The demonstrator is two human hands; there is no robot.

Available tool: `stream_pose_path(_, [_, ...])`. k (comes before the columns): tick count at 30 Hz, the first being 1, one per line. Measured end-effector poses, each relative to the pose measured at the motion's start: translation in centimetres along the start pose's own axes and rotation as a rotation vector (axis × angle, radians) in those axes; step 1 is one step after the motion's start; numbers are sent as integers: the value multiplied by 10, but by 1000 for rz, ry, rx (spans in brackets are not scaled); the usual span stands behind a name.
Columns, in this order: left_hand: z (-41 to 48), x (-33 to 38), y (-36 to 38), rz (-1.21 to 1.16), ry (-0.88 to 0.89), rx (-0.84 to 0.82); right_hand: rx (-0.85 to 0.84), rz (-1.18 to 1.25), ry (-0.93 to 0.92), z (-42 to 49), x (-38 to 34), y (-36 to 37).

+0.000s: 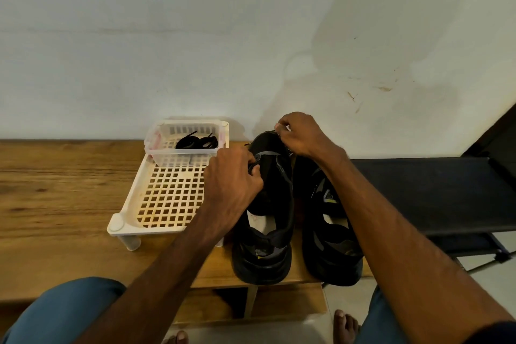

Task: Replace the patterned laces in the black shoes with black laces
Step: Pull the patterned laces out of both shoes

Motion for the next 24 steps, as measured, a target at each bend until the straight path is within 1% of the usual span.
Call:
stream_pose_path(5, [-3, 0, -1, -15, 11, 2, -138, 80, 15, -7, 1, 13])
stream_pose_path(12, [-10, 8, -9, -42, 96, 77, -207, 136, 85, -12, 7, 19])
stream_pose_path(15, [-12, 10, -14, -44, 127, 112, -109, 146, 91, -11, 9, 9])
stream_pose_path(18, [-12, 7, -15, -51, 115, 123, 35, 171, 98, -6, 11, -6])
stream_pose_path(19, [-12, 6, -16, -53, 110, 125, 49, 176, 97, -6, 11, -8])
stream_pose_path(20, [-13, 6, -16, -57, 110, 128, 34, 192, 96, -8, 10, -8])
stream_pose_path(23, [-13, 7, -17, -67, 116, 138, -189, 179, 122, -18, 8, 12])
stream_pose_path(24, [-13, 7, -17, -66, 110, 140, -224, 163, 134, -19, 9, 15])
Point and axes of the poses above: each hand's wrist, its own z-axis towards the middle knuckle, its own y-axis out of the palm, x = y × z, the point moved 9 cm from there along z, towards the middle knuckle, and after that the axes turned 5 degrees about -z, right-handed, at the moved point
